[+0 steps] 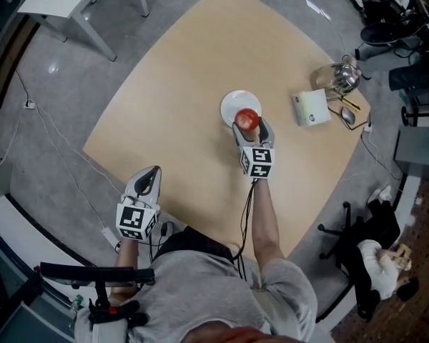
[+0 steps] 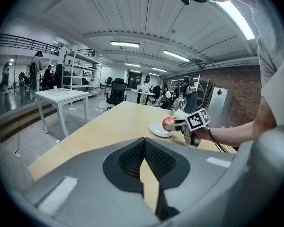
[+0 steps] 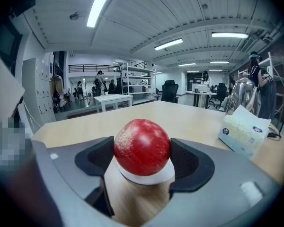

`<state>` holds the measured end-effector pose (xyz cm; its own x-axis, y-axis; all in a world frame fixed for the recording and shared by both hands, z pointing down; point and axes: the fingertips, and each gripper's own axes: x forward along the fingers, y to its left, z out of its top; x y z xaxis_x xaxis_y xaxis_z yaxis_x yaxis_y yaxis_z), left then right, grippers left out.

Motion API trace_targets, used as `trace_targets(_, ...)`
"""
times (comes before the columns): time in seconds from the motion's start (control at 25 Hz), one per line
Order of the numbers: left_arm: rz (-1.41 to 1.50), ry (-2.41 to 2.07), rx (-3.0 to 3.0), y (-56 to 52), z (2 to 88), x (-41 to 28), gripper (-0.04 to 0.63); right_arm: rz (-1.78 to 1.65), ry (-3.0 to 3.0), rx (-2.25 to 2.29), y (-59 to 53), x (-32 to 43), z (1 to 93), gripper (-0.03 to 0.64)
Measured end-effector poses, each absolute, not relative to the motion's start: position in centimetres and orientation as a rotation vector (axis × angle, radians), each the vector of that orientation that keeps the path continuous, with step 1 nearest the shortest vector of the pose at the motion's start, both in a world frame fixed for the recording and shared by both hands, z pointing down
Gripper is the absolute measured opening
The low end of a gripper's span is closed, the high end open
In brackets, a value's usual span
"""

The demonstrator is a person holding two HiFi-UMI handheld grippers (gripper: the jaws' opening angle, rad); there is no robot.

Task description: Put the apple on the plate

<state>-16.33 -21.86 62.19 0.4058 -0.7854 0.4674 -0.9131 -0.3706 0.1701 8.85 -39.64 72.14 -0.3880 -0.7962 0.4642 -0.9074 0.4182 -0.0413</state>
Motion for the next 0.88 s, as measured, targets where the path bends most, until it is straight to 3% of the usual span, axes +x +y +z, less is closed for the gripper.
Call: trace_targets(0.88, 0.448, -1.459, 2.218, -22.6, 63.8, -15.9, 0.018, 0.484, -2.313, 1.448, -42.6, 9.3, 74.7, 0.379)
